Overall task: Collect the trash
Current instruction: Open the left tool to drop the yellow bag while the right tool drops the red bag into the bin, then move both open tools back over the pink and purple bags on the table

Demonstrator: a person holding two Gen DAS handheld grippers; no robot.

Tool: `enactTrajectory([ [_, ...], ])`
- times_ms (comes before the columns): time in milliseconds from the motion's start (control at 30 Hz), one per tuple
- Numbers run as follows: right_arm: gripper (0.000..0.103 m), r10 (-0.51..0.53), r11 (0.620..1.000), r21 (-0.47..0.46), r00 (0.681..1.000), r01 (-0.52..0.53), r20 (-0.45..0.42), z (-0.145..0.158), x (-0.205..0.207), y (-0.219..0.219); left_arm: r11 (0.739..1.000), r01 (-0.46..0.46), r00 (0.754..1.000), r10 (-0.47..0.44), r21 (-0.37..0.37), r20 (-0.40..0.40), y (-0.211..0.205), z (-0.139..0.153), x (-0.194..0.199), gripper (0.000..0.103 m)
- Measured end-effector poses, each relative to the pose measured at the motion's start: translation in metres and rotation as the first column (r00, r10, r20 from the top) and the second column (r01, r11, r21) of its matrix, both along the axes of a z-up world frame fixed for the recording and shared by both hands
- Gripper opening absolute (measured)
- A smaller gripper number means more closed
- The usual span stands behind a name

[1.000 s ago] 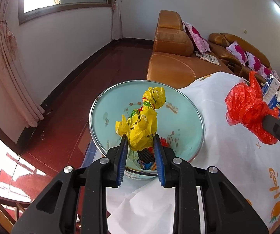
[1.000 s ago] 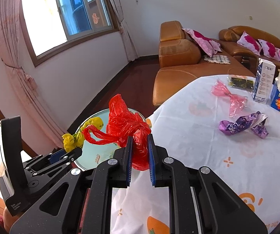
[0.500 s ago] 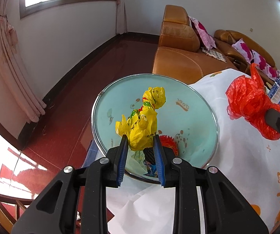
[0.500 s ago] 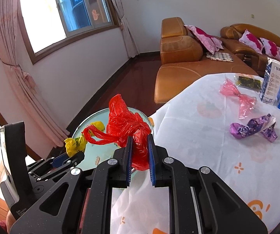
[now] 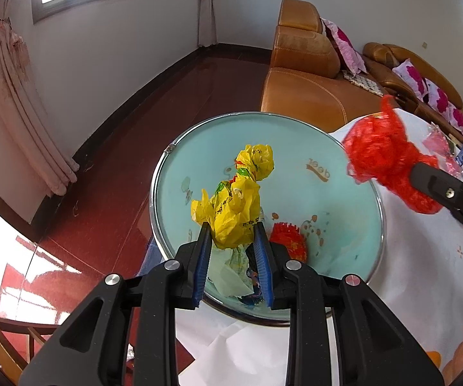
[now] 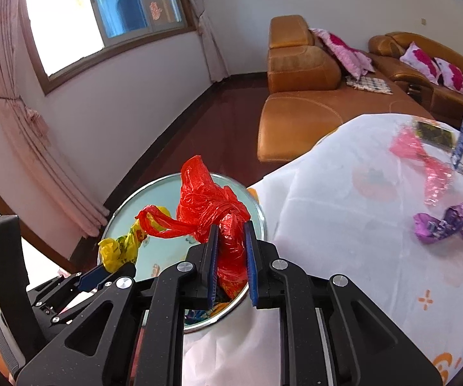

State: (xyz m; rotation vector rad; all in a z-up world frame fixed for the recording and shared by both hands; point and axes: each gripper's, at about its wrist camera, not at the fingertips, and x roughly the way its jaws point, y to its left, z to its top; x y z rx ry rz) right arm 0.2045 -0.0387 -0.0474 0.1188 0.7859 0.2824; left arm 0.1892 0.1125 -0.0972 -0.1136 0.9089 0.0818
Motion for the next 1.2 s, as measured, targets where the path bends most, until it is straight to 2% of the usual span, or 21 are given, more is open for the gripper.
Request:
enactTrajectory([
  [100, 0.033, 0.04, 0.999, -0.003, 0.999, -0.04, -0.023, -0.007, 0.008, 0.01, 1.0, -0.003, 1.0, 0.003, 0.001, -0.007, 0.002, -0.003, 0.003, 0.027],
  [333, 0.033, 0.029, 1.0, 0.003, 0.999, -0.029, -0.03, -0.014, 0.009, 0.005, 1.0, -0.011, 1.0, 0.011, 0.001, -0.025, 0.004, -0.009, 0.006, 0.027],
  [633, 0.033, -0.016, 1.0, 0.026, 1.0, 0.016, -0.021, -0.008, 0.001, -0.015, 1.0, -0.001, 0.999, 0.002, 0.027, -0.036, -0.004, -0.012, 0.011, 0.03],
  [767, 0.033, -0.025, 0.999, 0.028, 1.0, 0.025, -0.011, -0.004, -0.005, -0.019, 0.999, -0.014, 0.999, 0.016, 0.043, -0.043, -0.005, -0.012, 0.012, 0.047],
  [933, 0.036, -0.04, 0.998, 0.04, 0.999, 0.04, -0.009, -0.002, -0.012, -0.027, 0.999, -0.019, 0.999, 0.02, 0.046, -0.034, -0.006, -0.007, 0.006, 0.053],
  [1000, 0.036, -0.046, 0.998, 0.041, 0.999, 0.046, -0.01, -0.001, -0.015, -0.029, 0.999, -0.021, 0.999, 0.022, 0.049, -0.027, -0.008, -0.004, 0.004, 0.059],
  [1067, 0.041, -0.055, 0.998, 0.038, 0.998, 0.056, -0.008, 0.0, -0.018, -0.033, 0.999, -0.019, 1.0, 0.02, 0.047, -0.024, -0.009, -0.002, 0.002, 0.061],
  [1200, 0.044, -0.082, 0.996, 0.031, 0.997, 0.082, -0.002, 0.001, -0.025, -0.043, 0.999, -0.022, 0.999, 0.023, 0.037, -0.032, -0.011, -0.002, -0.003, 0.074],
])
